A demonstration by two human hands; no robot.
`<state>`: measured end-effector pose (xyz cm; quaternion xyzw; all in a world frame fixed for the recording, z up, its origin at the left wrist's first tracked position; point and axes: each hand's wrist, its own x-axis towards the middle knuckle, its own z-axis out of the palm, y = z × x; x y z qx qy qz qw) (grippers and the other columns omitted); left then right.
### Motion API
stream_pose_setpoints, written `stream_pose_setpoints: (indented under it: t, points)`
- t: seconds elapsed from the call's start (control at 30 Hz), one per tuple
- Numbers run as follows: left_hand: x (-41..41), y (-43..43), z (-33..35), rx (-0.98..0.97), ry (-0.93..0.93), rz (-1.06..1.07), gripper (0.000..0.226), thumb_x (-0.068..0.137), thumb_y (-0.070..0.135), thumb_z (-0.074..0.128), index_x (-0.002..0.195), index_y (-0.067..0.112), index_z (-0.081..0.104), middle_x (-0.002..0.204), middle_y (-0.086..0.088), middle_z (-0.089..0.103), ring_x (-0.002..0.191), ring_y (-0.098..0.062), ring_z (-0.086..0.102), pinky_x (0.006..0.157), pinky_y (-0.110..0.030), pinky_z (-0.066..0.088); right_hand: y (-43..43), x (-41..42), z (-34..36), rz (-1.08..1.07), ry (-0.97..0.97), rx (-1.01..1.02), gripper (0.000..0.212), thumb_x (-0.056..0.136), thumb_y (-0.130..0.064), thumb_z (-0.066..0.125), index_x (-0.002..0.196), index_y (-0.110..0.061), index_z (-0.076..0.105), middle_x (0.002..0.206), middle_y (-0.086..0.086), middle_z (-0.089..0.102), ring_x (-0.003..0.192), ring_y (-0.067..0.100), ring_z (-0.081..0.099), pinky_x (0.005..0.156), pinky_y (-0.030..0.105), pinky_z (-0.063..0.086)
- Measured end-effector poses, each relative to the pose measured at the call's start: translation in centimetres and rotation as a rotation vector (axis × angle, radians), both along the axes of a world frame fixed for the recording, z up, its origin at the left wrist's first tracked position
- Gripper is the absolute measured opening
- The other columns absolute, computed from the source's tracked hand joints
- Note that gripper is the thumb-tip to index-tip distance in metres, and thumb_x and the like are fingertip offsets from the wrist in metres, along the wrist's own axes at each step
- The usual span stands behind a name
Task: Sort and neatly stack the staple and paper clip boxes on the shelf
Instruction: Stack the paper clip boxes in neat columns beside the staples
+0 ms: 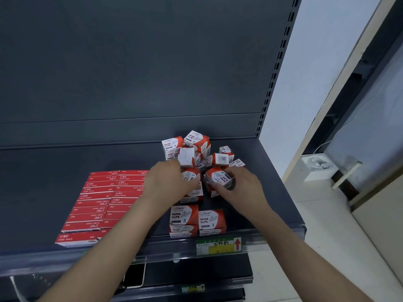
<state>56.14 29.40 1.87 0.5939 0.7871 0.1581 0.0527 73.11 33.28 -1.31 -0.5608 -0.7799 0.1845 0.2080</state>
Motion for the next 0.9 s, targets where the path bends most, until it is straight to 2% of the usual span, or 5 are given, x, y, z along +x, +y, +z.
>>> stream_pose_setpoints:
  t: [0.13,0.47,0.53,0.63,0.9]
  points:
    - [-0.5,-1.5,2.2,0.051,-0.049,-0.099,0.042,0.078,0.049,0.063,0.103,0.015,0.066,0.095,0.001,0.069,0.086,-0.015,0.061,0.072,-0.028,0.048,-1.2,2.7,1.0,-0.048,0.026,0.0,0.048,0.08,-0.044,0.067,0.122,-0.021,0.057,0.119,-0.003,0.063,0.099,0.01,0.06,0.083,0.025,0.05]
    - [3.2,-3.1,1.5,-0.159,-0.234,-0.568,0.043,0.076,0.043,0.071,0.115,0.028,0.062,0.11,0.015,0.064,0.095,0.002,0.058,0.077,-0.012,0.047,-2.9,6.1,1.2,-0.003,-0.406,-0.05,0.033,0.089,-0.056,0.047,0.094,-0.023,0.043,0.1,-0.004,0.06,0.082,0.014,0.056,0.06,0.017,0.041]
    - [3.1,-3.1,1.1,-0.197,-0.214,-0.587,0.04,0.077,0.04,0.07,0.114,0.028,0.062,0.109,0.015,0.064,0.093,0.001,0.058,0.076,-0.013,0.047,-2.1,7.0,1.1,0.108,-0.266,-0.039,0.02,0.093,-0.032,0.05,0.111,-0.024,0.048,0.123,-0.004,0.054,0.106,0.013,0.051,0.074,0.017,0.042]
    - [2.7,-3.1,0.5,-0.247,-0.165,-0.608,0.035,0.078,0.038,0.069,0.111,0.028,0.058,0.107,0.014,0.064,0.09,-0.001,0.057,0.075,-0.015,0.048,-1.6,7.2,1.1,0.356,-0.172,-0.252,0.057,0.09,-0.01,0.053,0.139,-0.033,0.033,0.152,-0.015,0.025,0.139,0.007,0.022,0.106,0.024,0.033]
    - [2.7,-3.5,-0.2,-0.344,-0.128,-0.585,0.066,0.074,0.051,0.069,0.131,0.031,0.044,0.127,0.013,0.054,0.115,-0.007,0.05,0.096,-0.025,0.044,-0.5,7.4,1.3,0.433,-0.33,-0.201,0.043,0.092,-0.031,0.056,0.133,-0.034,0.047,0.139,-0.016,0.046,0.129,0.007,0.039,0.106,0.022,0.033]
